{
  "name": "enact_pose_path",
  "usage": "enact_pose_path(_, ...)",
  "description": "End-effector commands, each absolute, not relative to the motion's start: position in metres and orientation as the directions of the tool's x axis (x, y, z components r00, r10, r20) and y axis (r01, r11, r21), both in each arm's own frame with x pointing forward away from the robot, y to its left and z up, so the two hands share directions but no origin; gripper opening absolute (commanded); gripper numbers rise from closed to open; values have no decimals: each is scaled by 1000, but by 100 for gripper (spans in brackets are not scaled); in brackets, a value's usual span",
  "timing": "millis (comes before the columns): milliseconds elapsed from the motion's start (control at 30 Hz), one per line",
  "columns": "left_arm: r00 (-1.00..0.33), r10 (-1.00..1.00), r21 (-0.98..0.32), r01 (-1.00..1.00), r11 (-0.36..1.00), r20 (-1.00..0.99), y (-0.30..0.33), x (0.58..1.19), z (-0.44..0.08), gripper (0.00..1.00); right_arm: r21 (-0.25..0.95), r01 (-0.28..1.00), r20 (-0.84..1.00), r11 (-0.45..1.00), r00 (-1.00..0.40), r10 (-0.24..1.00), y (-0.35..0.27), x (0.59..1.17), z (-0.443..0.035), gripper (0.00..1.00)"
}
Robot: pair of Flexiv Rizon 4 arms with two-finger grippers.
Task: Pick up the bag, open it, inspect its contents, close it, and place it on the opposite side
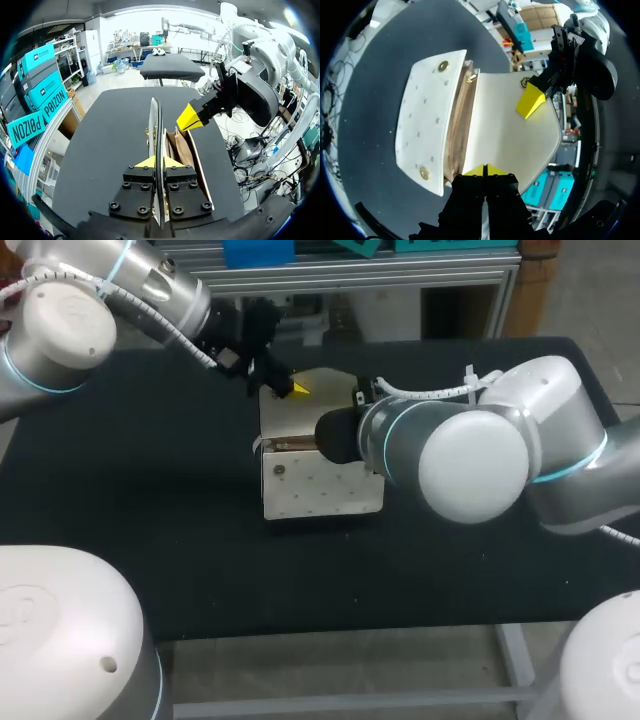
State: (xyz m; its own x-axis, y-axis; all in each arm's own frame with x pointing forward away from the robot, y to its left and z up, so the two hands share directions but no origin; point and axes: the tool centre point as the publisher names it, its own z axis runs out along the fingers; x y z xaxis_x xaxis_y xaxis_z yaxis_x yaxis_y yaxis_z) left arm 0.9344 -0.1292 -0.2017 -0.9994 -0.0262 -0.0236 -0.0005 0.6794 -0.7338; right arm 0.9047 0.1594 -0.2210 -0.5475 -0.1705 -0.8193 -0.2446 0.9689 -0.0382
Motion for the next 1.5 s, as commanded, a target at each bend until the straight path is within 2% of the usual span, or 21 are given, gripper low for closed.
enact_pose_path(33,-1000,9,-742,-13,671,26,-136,966,-224,0,-43,-229,-868,972,-473,-150,147,874,-222,0)
enact_pose_path(367,-994,-57,-757,-106,645,91,-125,1027,-261,0,-40,-211,-857,977,-496,-142,134,859,-257,0)
enact_pose_path(833,-997,-12,-718,-59,693,71,-124,1024,-298,0,8,-207,-808,978,-577,-116,130,862,-308,0)
enact_pose_path(867,-997,-9,-718,-57,694,70,-124,1024,-300,0,9,-206,-805,979,-581,-115,130,860,-311,3)
enact_pose_path(900,-997,-14,-713,-60,699,70,-124,1024,-302,0,10,-205,-803,979,-584,-114,130,859,-313,14)
enact_pose_path(1000,-996,-28,-713,-82,696,87,-123,1027,-308,0,17,-182,-796,983,-598,-97,129,852,-319,24)
enact_pose_path(1400,-991,-21,-713,-109,692,130,-120,1032,-323,0,28,-197,-865,980,-497,-75,137,851,-344,24)
enact_pose_path(1500,-989,-10,-708,-112,697,146,-122,1033,-328,0,24,-210,-876,977,-476,-81,141,854,-350,26)
